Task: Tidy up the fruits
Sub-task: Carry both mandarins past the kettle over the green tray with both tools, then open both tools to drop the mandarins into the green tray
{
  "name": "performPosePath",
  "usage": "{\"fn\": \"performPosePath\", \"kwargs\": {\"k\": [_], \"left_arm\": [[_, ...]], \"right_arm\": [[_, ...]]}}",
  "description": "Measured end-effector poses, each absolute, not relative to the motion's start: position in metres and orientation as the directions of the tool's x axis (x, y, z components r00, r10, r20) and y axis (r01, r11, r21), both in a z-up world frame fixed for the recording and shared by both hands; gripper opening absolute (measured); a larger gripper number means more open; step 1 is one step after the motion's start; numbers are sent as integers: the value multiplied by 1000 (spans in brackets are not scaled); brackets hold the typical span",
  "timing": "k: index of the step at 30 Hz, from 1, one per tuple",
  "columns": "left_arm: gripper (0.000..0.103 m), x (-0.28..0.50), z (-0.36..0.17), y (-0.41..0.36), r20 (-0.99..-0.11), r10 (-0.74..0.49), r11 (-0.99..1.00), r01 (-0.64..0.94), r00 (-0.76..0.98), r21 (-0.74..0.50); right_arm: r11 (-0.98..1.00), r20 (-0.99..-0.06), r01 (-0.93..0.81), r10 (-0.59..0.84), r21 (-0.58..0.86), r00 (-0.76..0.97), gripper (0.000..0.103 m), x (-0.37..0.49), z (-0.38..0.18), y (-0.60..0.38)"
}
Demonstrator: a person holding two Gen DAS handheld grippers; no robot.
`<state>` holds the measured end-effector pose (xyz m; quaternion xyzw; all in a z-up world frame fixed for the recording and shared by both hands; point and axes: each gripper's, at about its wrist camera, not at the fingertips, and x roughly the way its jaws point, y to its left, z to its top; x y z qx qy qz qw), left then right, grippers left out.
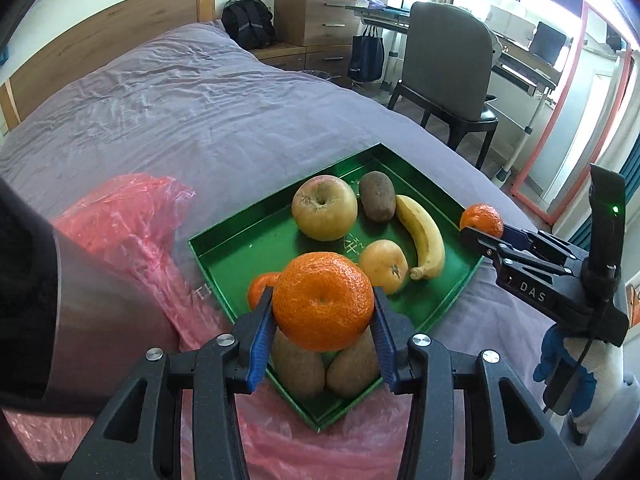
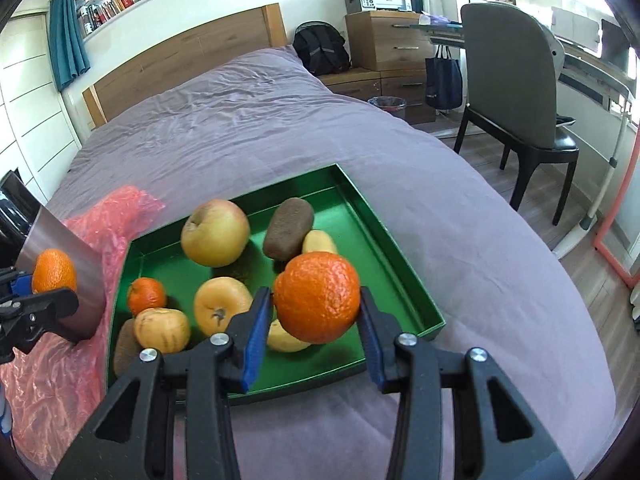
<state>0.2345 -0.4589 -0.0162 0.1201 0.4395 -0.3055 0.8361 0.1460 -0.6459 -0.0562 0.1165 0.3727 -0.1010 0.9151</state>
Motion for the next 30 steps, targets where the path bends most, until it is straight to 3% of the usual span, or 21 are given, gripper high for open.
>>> {"fn": "performPosePath", "kwargs": {"k": [16,26,30], "left_arm": [[40,276,-80,-500,-871,-308,778,628,382,-1],[41,274,-85,-509,-880,-276,774,632,386,34],[48,275,-83,-507,-880,-289,783,622,376,8]], "right_arm": [[954,-749,298,-183,21,637,3,170,-104,-673],[956,-760,293,-190,1,621,3,172,-107,-669],[955,-761,298,-203,-14,616,20,172,-106,-667]]}}
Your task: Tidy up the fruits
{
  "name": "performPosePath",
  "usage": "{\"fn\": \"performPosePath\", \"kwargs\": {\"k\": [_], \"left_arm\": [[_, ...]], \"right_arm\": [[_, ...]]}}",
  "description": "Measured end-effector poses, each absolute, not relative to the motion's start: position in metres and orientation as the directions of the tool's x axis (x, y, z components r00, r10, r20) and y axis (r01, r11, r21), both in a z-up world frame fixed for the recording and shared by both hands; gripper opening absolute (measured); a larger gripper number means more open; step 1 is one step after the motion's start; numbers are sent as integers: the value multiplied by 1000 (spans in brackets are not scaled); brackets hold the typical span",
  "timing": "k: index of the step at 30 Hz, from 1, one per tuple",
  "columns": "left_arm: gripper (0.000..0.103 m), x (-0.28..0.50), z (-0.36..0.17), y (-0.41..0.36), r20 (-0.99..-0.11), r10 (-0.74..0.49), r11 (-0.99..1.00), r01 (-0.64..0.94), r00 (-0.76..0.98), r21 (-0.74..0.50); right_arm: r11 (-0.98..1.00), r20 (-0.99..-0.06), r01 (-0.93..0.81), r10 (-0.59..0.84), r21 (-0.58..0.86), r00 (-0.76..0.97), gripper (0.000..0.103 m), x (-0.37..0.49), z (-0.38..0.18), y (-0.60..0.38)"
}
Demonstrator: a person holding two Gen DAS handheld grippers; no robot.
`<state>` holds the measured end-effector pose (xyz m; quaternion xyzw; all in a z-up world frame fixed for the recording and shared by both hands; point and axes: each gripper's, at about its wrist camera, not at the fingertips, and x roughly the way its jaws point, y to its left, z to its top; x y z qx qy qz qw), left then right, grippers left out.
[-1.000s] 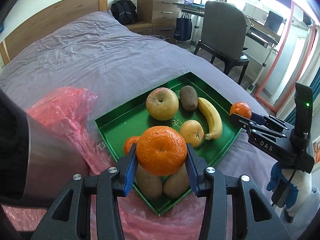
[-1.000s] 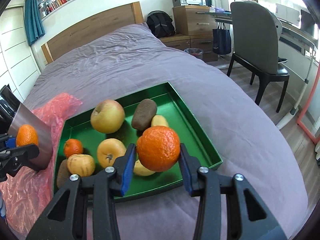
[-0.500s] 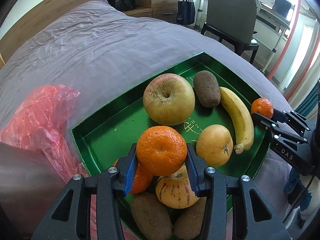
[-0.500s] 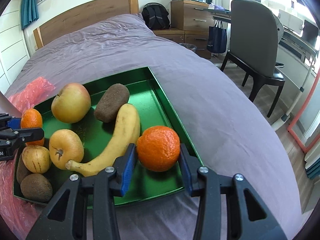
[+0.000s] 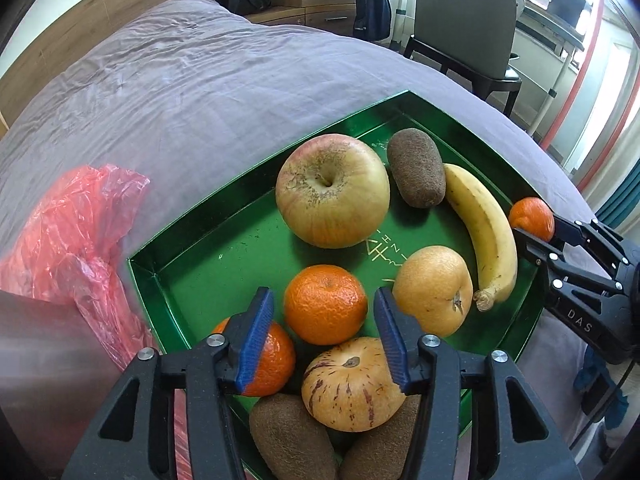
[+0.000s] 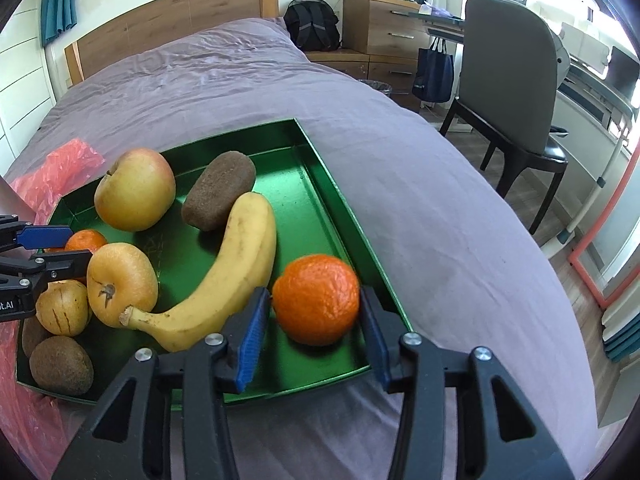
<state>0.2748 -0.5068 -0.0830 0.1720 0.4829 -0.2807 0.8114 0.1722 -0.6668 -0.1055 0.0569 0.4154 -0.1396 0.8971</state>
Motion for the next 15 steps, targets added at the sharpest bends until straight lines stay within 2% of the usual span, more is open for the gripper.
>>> {"fn": "performPosePath", "kwargs": {"k": [1,3,7,12,15], "left_arm": [[50,275,-82,-506,-880,-291,785,620,376,6],[52,272,-79,-504,-877,-293,786,618,382,7],[59,262,-69,-496,-859,-294,794,608,419,25],[60,240,-56,-481,-833,-296,798,600,467,53],[60,224,-49,-468,-820,-301,804,592,486,55]], "right_arm": [[954,-760,301,-208,-17,616,25,171,-105,-667],[954,-758,300,-200,-7,620,29,169,-103,-668],[953,-748,301,-198,4,634,55,162,-98,-665],[952,-736,304,-189,24,650,62,151,-89,-658],[954,-726,296,-175,41,665,72,140,-81,-648]]}}
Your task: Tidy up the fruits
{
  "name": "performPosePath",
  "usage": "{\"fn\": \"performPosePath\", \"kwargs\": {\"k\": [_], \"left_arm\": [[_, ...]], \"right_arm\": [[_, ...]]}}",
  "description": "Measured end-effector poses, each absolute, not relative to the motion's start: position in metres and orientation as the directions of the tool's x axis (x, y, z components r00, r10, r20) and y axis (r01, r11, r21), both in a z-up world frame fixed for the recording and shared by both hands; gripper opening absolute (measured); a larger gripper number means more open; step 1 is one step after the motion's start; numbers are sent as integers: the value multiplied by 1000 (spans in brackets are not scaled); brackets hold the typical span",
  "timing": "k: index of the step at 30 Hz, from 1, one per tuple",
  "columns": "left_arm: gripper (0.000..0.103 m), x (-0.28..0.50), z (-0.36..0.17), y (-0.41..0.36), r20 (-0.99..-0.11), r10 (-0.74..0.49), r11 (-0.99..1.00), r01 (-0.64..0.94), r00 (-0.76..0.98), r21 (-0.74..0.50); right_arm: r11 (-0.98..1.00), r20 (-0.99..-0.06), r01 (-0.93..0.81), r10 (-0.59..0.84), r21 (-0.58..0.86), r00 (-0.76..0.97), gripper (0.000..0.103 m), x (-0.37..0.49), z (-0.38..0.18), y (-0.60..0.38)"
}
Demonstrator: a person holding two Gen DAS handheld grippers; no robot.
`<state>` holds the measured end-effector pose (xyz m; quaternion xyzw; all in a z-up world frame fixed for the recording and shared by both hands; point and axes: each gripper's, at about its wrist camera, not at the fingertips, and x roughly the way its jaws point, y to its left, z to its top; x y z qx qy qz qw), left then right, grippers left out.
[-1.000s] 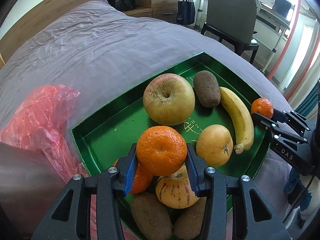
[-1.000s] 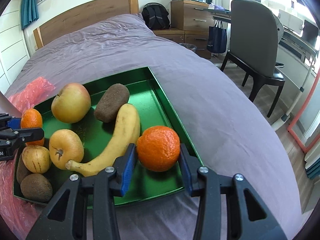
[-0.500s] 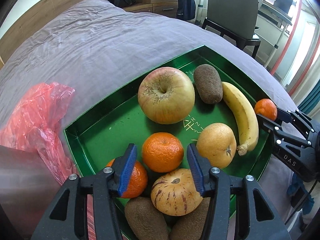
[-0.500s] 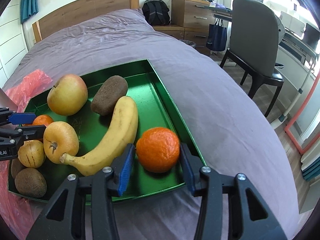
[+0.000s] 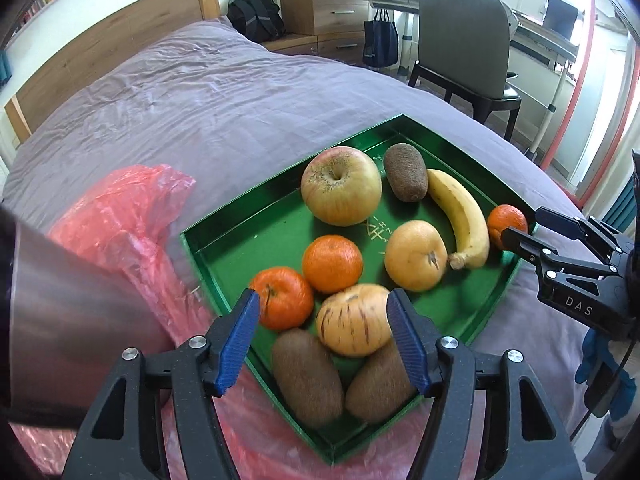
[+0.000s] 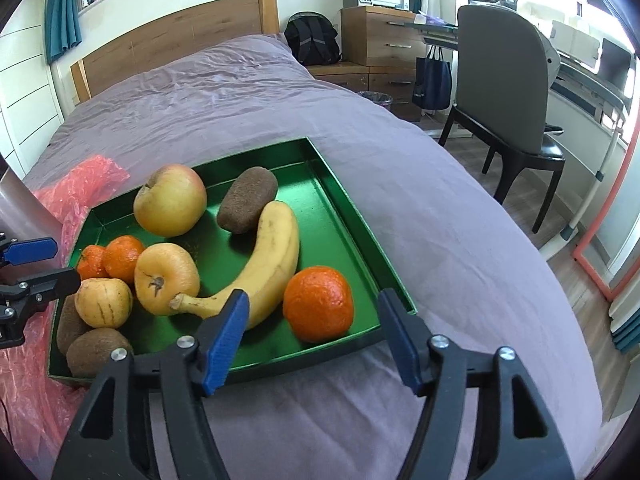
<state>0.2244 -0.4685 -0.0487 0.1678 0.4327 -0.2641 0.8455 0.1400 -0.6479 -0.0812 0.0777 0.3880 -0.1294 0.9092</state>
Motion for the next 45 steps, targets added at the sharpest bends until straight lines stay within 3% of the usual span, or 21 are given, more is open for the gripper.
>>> {"fn": "performPosePath", "kwargs": {"k": [3,6,18,36,45], "left_arm": [[60,205,-41,-456,-807,-307,802,594,504,66],[60,183,-32,-443,-792,-309,793,602,526,91],[60,120,-8,-360,-761,-275,827,548,588,124],[64,66,-7,-134,-732,-43,974,191,680,120],[70,43,-2,-85,-710,-48,988,136,703,68]], "right_arm": [[960,-713,277,-162,47,683,75,130,-72,-634],[966,-700,252,-138,61,701,85,117,-61,-616],[985,-680,145,-45,91,732,89,68,-35,-534],[997,-686,-37,77,72,724,99,28,-20,-392],[996,-676,-87,86,32,732,102,17,-8,-336]]}}
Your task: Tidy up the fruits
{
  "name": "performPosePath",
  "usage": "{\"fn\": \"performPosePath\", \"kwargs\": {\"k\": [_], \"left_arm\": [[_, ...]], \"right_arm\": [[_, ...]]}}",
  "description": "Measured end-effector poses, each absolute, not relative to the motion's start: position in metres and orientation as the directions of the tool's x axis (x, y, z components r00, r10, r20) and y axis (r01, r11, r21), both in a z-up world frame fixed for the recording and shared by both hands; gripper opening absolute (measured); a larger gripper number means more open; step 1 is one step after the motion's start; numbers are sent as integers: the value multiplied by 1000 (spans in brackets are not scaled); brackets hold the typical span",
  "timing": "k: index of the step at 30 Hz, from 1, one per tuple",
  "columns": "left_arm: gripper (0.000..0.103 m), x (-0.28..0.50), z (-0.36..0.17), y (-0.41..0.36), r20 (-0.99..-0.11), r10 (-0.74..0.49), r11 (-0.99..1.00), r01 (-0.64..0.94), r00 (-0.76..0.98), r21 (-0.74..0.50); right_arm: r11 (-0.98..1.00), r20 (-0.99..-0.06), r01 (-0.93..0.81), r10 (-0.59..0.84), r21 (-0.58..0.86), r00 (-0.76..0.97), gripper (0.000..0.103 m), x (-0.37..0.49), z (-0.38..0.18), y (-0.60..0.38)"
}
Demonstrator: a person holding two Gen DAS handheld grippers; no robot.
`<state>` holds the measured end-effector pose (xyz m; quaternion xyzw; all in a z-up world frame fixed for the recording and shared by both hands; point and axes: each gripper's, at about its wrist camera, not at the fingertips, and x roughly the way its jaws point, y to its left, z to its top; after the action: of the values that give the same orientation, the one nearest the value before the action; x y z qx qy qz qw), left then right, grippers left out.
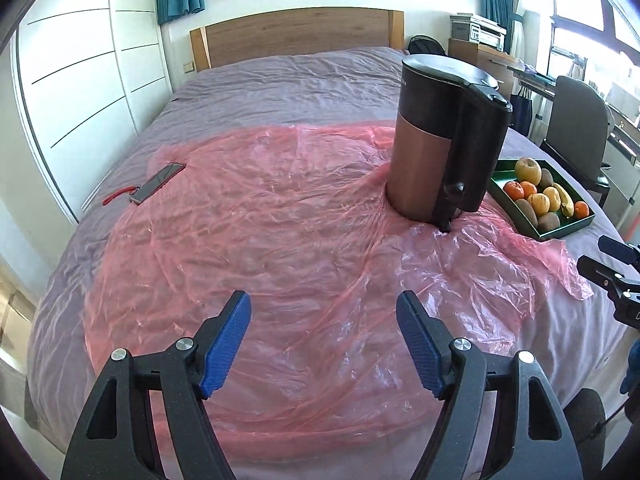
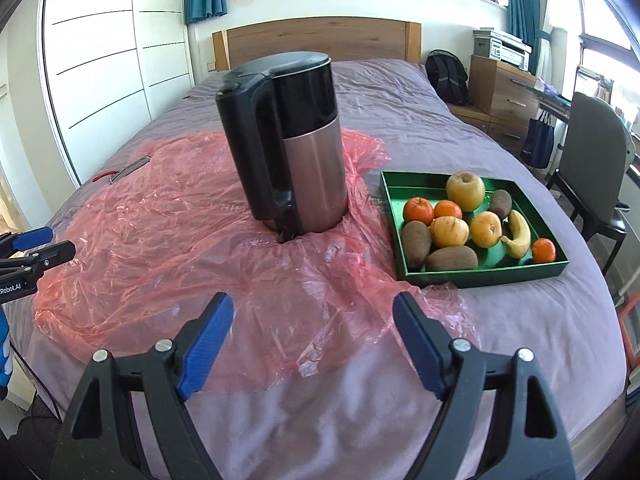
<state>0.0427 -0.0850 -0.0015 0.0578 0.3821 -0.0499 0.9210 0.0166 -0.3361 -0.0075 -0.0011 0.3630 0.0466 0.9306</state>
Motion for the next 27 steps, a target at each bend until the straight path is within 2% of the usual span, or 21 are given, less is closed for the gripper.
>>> {"fn": "performPosePath", "kwargs": {"k": [2,7,15,27], "left_arm": [[74,39,3,-89,-700,-64,986,153,712,64],[95,27,13,-109,-672,-128,977,210,729,42],[98,8,34,-148,-634,-186,959,278,750,48],[99,5,47,-173,-620,-171,965,258,766,53]], "right_arm": [[996,-673,-87,79,22,736,103,14,-5,-329],[998,-655,-59,41,-5,755,103,3,5,-329],[999,-612,-2,-27,-47,791,103,-12,26,-353],[998,-573,31,-60,-61,817,103,-17,38,-377]]}}
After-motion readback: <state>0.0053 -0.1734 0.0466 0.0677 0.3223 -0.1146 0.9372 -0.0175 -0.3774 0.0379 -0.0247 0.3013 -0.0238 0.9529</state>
